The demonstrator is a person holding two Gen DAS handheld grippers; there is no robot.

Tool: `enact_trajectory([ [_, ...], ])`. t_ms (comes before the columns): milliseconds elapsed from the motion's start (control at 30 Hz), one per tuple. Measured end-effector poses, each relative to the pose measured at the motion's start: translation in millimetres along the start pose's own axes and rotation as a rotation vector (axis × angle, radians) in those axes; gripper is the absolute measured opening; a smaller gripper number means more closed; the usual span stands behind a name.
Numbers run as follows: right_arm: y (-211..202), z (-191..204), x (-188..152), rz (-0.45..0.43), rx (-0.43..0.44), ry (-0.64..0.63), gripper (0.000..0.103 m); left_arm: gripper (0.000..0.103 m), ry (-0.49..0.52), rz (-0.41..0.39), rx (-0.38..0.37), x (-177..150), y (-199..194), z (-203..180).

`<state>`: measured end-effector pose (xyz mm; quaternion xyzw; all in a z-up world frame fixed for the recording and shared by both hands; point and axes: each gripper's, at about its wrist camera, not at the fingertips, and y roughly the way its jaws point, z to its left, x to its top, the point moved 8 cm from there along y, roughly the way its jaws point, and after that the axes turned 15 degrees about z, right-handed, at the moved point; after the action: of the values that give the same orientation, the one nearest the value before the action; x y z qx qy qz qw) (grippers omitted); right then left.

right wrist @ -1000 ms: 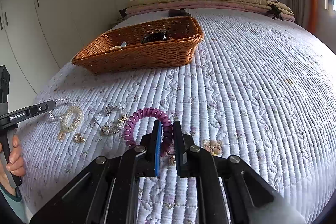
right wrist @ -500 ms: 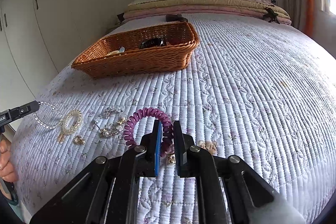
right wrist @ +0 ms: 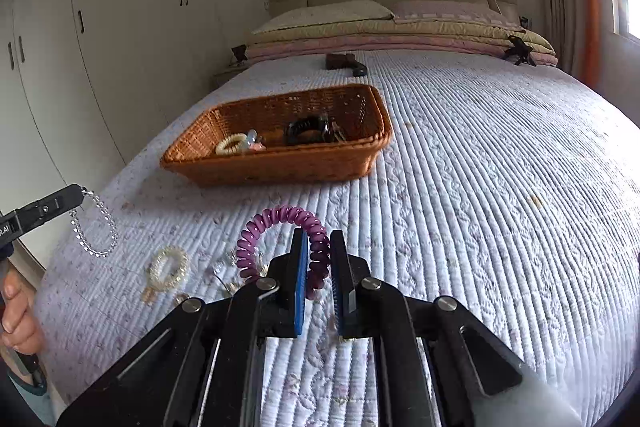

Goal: Organize jewelry
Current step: 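Carry clear bead bracelet in left tool and purple hair tie in right tool into basket, open both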

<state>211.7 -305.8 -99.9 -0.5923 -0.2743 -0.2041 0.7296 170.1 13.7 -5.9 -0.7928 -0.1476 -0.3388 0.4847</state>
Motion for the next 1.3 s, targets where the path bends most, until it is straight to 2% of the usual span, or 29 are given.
enact_trajectory([
  [233, -3.9, 2.5, 91.2, -0.050, -0.026, -0.012, 0.012, 0.008, 0.037, -0.079, 0.017, 86.2, 9.1, -15.4],
  [367, 24.6, -2.8, 135.0, -0.016, -0.040, -0.003, 0.012, 0.008, 0.024, -0.082, 0.019, 125.5, 38.6, -12.2],
  [500, 75.4, -9.8, 164.8, 0.063, -0.047, 0.031, 0.012, 0.008, -0.027, -0.070, 0.027, 153.0, 85.4, 4.8],
  [600, 113.1, -15.4, 175.3, 0.130, -0.049, 0.062, 0.012, 0.008, -0.088, -0.051, 0.047, 153.2, 120.5, 25.8],
  [700, 140.7, -12.8, 178.1, 0.175, -0.072, 0.042, 0.012, 0.008, -0.156, -0.003, 0.035, 143.0, 153.6, 45.4],
  [833, 171.2, -6.4, 176.4, 0.227, -0.071, 0.022, 0.012, 0.008, -0.162, 0.041, 0.049, 137.9, 175.0, 56.8],
  [1033, 187.1, -11.8, 170.7, 0.244, -0.085, 0.033, 0.012, 0.008, -0.136, 0.082, 0.078, 132.5, 192.9, 54.0],
  [1300, 183.6, -16.0, 170.4, 0.235, -0.070, 0.055, 0.014, 0.008, -0.153, 0.105, 0.039, 125.3, 195.3, 52.0],
])
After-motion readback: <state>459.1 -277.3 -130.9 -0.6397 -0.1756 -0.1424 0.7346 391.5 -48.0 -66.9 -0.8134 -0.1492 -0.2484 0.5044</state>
